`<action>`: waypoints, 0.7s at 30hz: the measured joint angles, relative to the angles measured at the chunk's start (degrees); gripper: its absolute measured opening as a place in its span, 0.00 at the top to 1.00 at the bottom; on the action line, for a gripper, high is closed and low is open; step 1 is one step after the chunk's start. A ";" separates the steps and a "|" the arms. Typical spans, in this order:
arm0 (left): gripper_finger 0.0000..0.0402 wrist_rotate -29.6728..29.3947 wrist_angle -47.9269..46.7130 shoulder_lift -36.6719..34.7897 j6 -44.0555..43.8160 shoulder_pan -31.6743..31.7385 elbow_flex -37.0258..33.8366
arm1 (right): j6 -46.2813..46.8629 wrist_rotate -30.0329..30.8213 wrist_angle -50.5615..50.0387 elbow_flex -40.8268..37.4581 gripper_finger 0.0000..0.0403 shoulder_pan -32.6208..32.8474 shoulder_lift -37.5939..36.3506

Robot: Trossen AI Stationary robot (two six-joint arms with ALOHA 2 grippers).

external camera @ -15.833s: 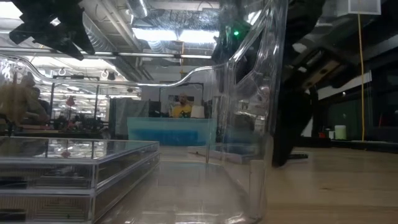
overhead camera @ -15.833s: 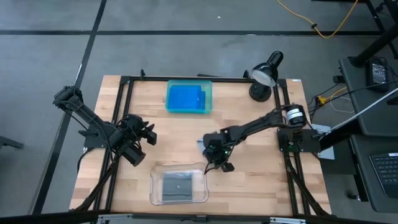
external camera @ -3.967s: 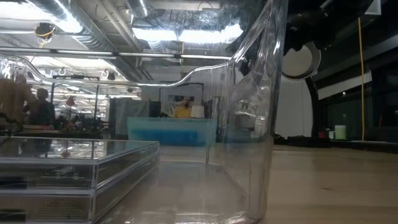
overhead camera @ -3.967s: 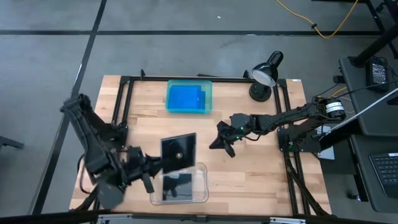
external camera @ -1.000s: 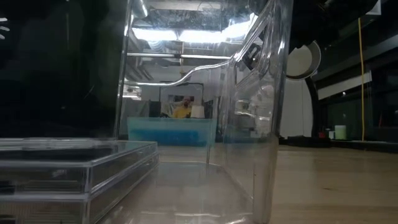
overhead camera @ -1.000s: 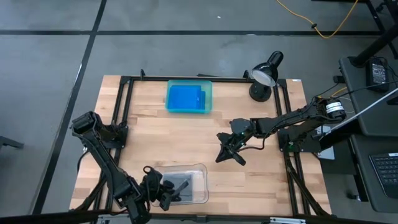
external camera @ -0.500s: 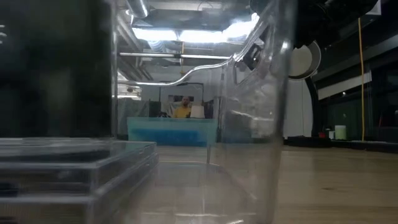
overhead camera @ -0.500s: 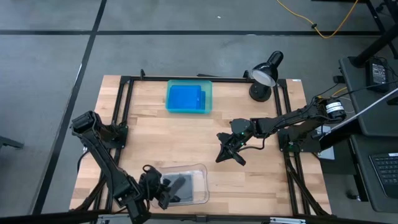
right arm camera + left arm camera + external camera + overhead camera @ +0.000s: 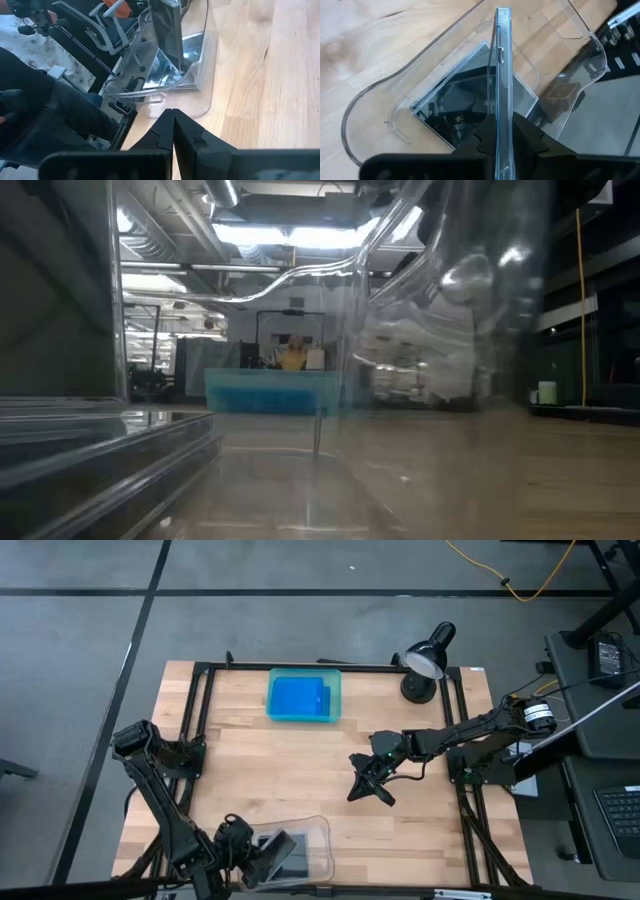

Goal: Pick & place jewel cases by type
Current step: Put the black cd case into the transparent bin

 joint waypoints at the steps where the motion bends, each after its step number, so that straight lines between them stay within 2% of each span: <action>1: 0.95 0.02 0.20 0.02 0.55 -0.12 0.00 | 0.02 0.00 0.00 0.00 0.98 0.00 0.00; 5: 0.95 1.48 0.93 -0.38 4.42 -0.44 0.00 | 0.13 0.04 0.00 0.00 0.98 0.00 0.00; 14: 0.95 11.81 9.25 -0.98 23.60 2.37 0.06 | 0.37 0.13 0.02 0.00 0.98 -0.20 0.00; 21: 0.95 17.84 11.64 -1.49 32.25 4.53 0.02 | 0.59 0.16 0.02 0.00 0.98 -0.17 0.00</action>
